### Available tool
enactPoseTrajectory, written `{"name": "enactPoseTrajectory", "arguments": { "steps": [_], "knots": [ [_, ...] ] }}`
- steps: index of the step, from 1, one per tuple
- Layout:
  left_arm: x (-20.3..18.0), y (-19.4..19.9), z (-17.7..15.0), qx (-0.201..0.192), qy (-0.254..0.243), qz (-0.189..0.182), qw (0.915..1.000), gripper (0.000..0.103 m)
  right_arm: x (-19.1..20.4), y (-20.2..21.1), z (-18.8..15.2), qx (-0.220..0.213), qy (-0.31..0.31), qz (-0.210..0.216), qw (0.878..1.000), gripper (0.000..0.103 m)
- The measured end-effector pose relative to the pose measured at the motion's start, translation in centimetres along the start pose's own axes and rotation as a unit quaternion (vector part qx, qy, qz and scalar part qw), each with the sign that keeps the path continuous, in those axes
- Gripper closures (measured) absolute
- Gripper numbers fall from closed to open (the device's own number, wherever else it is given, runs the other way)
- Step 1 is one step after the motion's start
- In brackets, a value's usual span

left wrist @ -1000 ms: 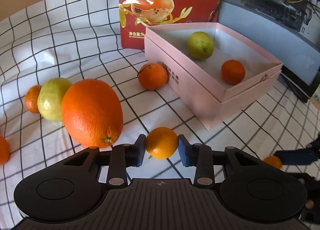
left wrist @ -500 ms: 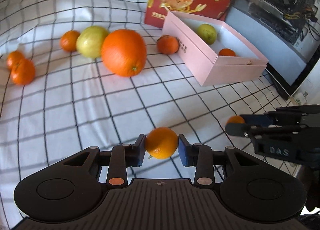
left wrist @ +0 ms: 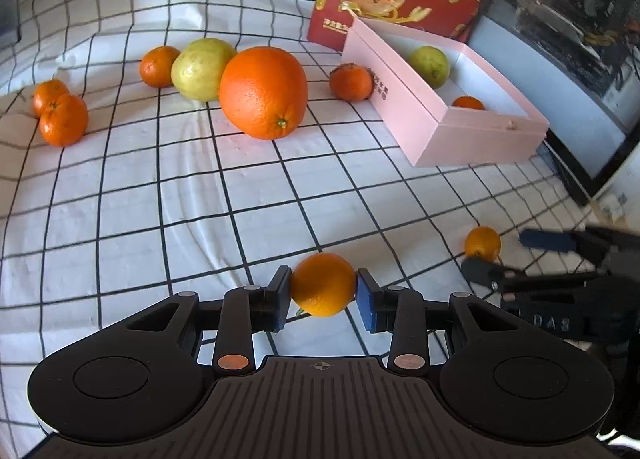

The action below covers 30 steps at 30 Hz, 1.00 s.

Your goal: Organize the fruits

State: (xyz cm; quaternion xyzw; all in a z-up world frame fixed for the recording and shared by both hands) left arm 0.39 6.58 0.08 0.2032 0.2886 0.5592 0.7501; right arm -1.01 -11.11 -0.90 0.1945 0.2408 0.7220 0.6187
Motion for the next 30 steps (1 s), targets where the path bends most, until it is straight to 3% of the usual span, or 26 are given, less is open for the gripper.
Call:
{"name": "enactPoseTrajectory", "arguments": {
  "steps": [3,8,16,24,27,30],
  "knots": [
    [0.2,-0.1,0.2,0.005,0.020,-0.003,0.9998,0.064,-0.8,0.2,-0.4,0.000,-0.018,-0.003,1.000,0.020],
    [-0.4,-0.3,0.2,0.012,0.000,-0.008,0.9999,0.064,-1.3,0.3,-0.8,0.001,-0.030,-0.008,1.000,0.014],
    [-0.2,-0.4,0.4,0.021,0.013,-0.015,0.9996,0.064,-1.3,0.0,-1.2,0.002,-0.036,-0.014,0.999,0.000],
    [-1.2,-0.3,0.1,0.017,-0.032,-0.005,0.9993,0.064,-1.3,0.1,-1.3,0.002,-0.044,-0.027,0.999,0.000],
    [-1.1,-0.2,0.1,0.015,-0.026,-0.004,0.9995,0.064,-1.5,-0.1,-1.0,0.013,-0.035,-0.013,0.999,0.001],
    [-0.8,-0.2,0.2,0.013,-0.015,-0.006,0.9998,0.064,-2.0,0.2,-0.8,0.019,-0.037,-0.011,0.999,0.008]
  ]
}}
Point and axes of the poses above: each gripper's, at about its wrist camera, not at the fingertips, and y roughly against the way its jaws point, x to its left, z to its top, the point moved 3 cm from there along -y, roughly the way its jaws point, and after that the axes turned 14 degrees about -x, right-handed, at the moved point
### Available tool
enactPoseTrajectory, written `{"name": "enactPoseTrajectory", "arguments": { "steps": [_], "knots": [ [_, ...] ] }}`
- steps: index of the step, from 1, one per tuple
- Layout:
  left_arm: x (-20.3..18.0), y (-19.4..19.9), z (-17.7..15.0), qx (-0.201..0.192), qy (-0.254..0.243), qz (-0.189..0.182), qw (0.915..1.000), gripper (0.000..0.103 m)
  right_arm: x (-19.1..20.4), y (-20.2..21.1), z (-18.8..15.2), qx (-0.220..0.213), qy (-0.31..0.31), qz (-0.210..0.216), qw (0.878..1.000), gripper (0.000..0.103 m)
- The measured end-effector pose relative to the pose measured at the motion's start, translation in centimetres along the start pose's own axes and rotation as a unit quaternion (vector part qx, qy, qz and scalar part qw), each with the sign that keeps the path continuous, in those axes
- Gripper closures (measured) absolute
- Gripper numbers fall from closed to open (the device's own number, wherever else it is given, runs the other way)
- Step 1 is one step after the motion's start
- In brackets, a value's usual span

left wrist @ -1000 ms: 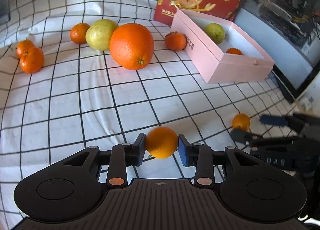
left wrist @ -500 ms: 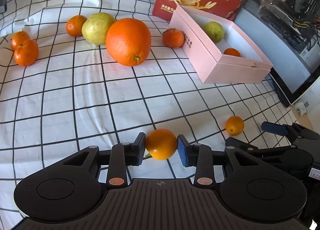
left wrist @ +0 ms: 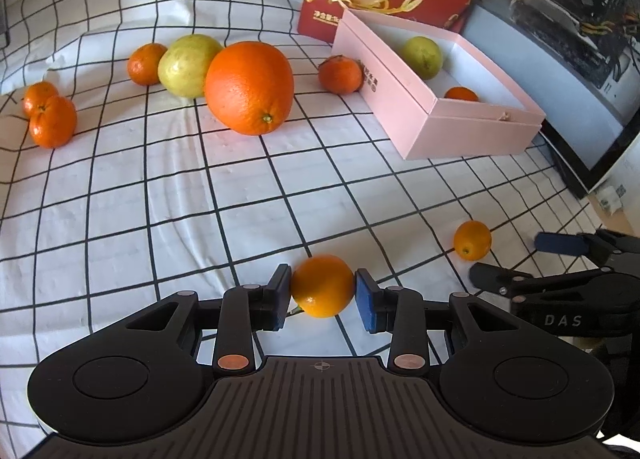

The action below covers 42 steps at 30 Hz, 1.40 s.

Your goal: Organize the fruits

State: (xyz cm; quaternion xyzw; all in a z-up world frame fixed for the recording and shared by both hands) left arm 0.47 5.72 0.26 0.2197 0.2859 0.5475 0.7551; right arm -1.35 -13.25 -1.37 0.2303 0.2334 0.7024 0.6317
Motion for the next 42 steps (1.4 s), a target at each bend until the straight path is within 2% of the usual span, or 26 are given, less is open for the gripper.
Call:
{"name": "enactPoseTrajectory", "arguments": {
  "steps": [6,12,14,16,19,25,33,35,37,42],
  "knots": [
    [-0.1,0.0,0.0,-0.001,0.004,0.002,1.0000,0.064,-2.2,0.9,-0.3,0.001,-0.021,-0.039,0.999,0.010],
    [-0.2,0.1,0.0,-0.003,0.000,0.006,1.0000,0.064,-2.5,2.4,0.1,-0.019,-0.044,-0.008,0.999,0.011],
    [-0.2,0.0,0.0,-0.003,-0.002,0.007,1.0000,0.064,-1.7,2.6,0.4,-0.026,-0.040,0.007,0.999,0.018],
    [-0.2,0.0,0.0,-0.002,-0.003,0.007,1.0000,0.064,-0.5,2.6,0.6,-0.028,-0.029,0.027,0.999,0.030],
    [-0.2,0.1,0.0,-0.004,-0.002,0.007,1.0000,0.064,1.2,1.9,1.1,-0.030,-0.001,0.040,0.999,0.043],
    [-0.3,0.1,0.0,-0.006,-0.001,0.010,0.9999,0.064,2.4,0.3,1.6,-0.017,0.010,0.057,0.998,0.053],
    [-0.2,0.1,0.0,-0.007,-0.004,0.014,0.9999,0.064,2.6,-0.4,1.6,-0.005,0.021,0.062,0.998,0.055],
    [-0.2,0.1,-0.1,-0.007,-0.007,0.014,0.9999,0.064,2.7,-0.4,1.6,-0.004,0.020,0.065,0.998,0.059],
    [-0.3,0.1,-0.1,-0.007,-0.008,0.014,0.9998,0.064,2.8,-0.4,1.7,-0.003,0.022,0.072,0.997,0.073],
    [-0.2,0.1,0.0,-0.008,-0.003,0.017,0.9998,0.064,2.8,0.0,2.0,-0.006,0.023,0.078,0.997,0.073]
  ]
}}
Point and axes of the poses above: each gripper's, at about its wrist camera, not at the fingertips, and y roughly against the way its jaws point, x to its left, z to its top, the point moved 3 cm from there along -y, roughly the way its jaws point, and after that the axes turned 14 degrees about -x, right-handed, at the moved point
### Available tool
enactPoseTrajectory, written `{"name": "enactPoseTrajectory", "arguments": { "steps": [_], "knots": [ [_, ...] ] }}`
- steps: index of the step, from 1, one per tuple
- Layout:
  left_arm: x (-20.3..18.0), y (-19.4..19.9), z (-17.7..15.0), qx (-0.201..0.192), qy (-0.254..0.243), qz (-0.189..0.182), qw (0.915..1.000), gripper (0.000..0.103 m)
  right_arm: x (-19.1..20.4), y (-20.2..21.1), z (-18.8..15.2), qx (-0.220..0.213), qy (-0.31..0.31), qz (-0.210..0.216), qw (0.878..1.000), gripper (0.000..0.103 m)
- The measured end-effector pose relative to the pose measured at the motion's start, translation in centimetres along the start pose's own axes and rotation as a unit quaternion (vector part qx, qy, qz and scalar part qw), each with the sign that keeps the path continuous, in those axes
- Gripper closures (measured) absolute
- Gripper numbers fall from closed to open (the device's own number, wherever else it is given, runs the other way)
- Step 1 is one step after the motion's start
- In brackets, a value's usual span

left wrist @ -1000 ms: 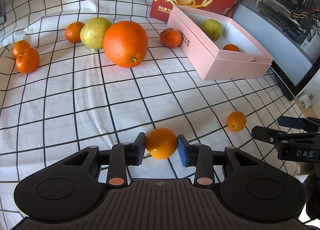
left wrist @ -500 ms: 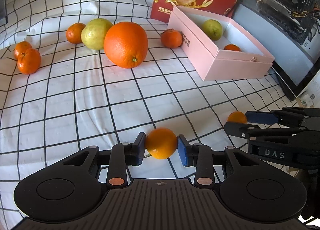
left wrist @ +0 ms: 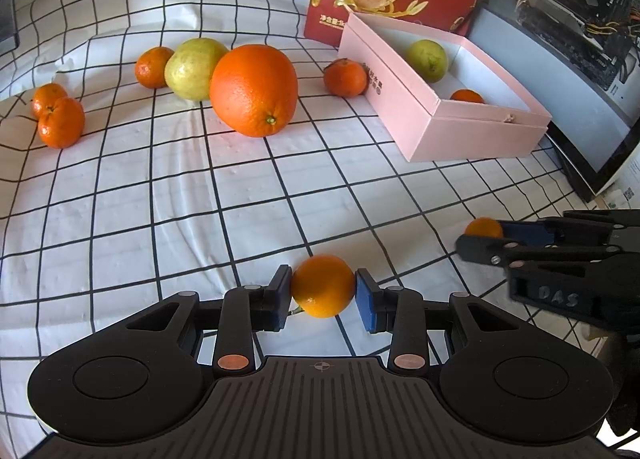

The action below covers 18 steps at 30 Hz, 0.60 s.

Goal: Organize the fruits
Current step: 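Carry the mandarin into the pink box and release it with the right gripper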

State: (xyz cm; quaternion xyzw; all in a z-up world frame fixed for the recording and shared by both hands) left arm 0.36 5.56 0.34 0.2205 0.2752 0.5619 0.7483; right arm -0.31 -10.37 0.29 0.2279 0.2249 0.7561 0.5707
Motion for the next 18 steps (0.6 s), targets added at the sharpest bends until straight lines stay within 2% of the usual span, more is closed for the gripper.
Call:
{"name": "enactPoseTrajectory", "arguments": {
  "steps": [4,7,11,15,18],
  "knots": [
    [-0.2,-0.4,0.5,0.007,0.021,-0.011,0.9997,0.065,-1.3,0.9,0.5,-0.018,-0.018,-0.004,1.000,0.074],
    [-0.8,-0.6,2.6,-0.008,0.053,-0.030,0.9981,0.065,-2.5,1.6,1.0,-0.033,-0.023,-0.017,0.999,0.073],
    [-3.6,-0.8,9.0,-0.069,0.038,-0.059,0.9951,0.065,-4.2,2.8,3.0,-0.063,-0.033,-0.023,0.997,0.073],
    [-6.9,-1.6,15.5,-0.127,-0.004,-0.088,0.9880,0.065,-6.4,3.4,6.9,-0.107,-0.028,-0.039,0.993,0.073],
    [-9.3,-2.7,19.2,-0.160,-0.030,-0.093,0.9822,0.065,-8.1,3.1,9.9,-0.136,-0.025,-0.055,0.989,0.073]
  ]
}}
Point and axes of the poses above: each gripper's, at about its wrist camera, not at the fingertips, and y roughly against the way its jaws point, x to its left, z to its top, the point moved 3 cm from there along -y, roughly the way its jaws point, and after that the axes turned 14 degrees about -x, right-handed, at the moved point
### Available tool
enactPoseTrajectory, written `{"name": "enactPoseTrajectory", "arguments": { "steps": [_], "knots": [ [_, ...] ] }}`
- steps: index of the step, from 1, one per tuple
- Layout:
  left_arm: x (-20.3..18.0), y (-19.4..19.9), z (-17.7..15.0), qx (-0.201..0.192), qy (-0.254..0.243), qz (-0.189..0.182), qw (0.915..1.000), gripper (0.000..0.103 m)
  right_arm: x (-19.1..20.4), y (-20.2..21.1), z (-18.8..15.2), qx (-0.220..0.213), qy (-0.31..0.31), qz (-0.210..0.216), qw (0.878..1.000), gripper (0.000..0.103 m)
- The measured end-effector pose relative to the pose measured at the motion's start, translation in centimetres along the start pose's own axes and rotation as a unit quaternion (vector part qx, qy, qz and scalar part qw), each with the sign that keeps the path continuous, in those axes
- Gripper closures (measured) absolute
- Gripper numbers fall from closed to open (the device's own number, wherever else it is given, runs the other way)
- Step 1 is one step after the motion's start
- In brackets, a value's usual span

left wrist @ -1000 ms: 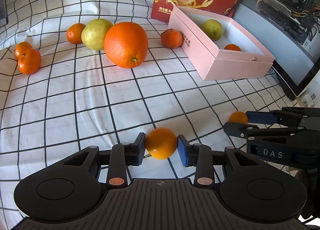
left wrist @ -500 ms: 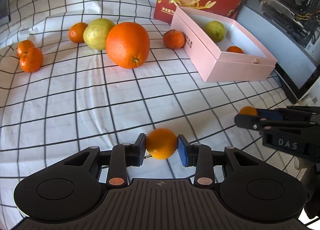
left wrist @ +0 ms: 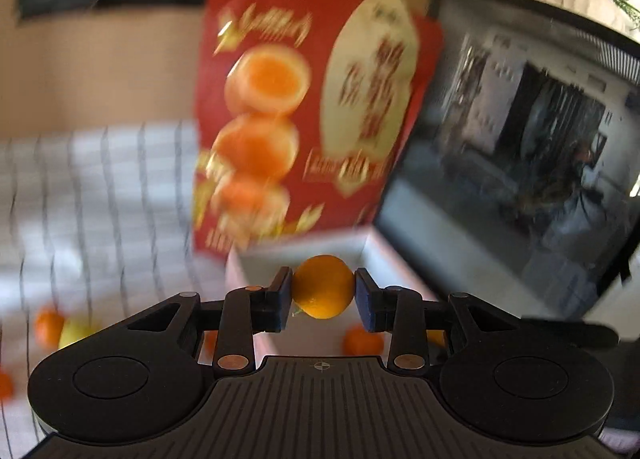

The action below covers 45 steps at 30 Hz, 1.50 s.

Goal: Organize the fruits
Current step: 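Carry the mandarin into the pink box and release it with the right gripper, then grasp another mandarin on the cloth with the right gripper and lift it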

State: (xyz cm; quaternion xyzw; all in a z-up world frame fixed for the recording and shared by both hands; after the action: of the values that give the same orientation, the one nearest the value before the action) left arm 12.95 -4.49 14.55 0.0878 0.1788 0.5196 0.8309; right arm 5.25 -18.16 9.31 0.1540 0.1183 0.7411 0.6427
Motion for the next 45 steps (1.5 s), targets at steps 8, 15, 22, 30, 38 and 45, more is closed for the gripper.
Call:
{"name": "enactPoseTrajectory", "arguments": {
  "steps": [8,15,22,30,38,45],
  "knots": [
    [-1.0,-6.9,2.0,0.008,-0.028,-0.008,0.9996,0.064,-2.7,-5.1,2.7,0.003,-0.015,-0.028,0.999,0.071],
    [1.3,-3.9,-0.6,0.024,0.006,-0.005,0.9997,0.064,-1.8,-5.2,0.7,0.022,0.019,-0.017,0.999,0.059],
    [6.6,4.3,-5.8,0.034,0.073,0.052,0.9954,0.064,0.8,-5.2,-0.3,0.038,0.057,0.007,0.998,0.059],
    [15.6,12.5,-10.7,0.066,0.119,0.184,0.9734,0.064,7.6,-7.0,0.0,0.062,0.141,0.049,0.987,0.060],
    [19.2,17.3,-13.6,0.048,0.173,0.201,0.9629,0.064,15.0,-11.0,-1.0,0.090,0.281,0.084,0.952,0.060],
    [20.3,19.7,-15.2,0.054,0.186,0.199,0.9607,0.064,15.8,-16.2,-2.4,0.144,0.357,0.070,0.920,0.060]
  ]
}}
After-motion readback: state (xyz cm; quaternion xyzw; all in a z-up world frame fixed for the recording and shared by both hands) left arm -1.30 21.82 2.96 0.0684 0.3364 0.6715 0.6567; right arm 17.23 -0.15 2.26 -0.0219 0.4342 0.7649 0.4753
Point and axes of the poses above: each gripper's, at about its wrist camera, not at the fingertips, and y roughly against the way its jaws point, x to its left, z to its top, the point moved 3 cm from there along -y, roughly the way its jaws point, and after that the axes turned 14 degrees about -x, right-handed, at the moved point
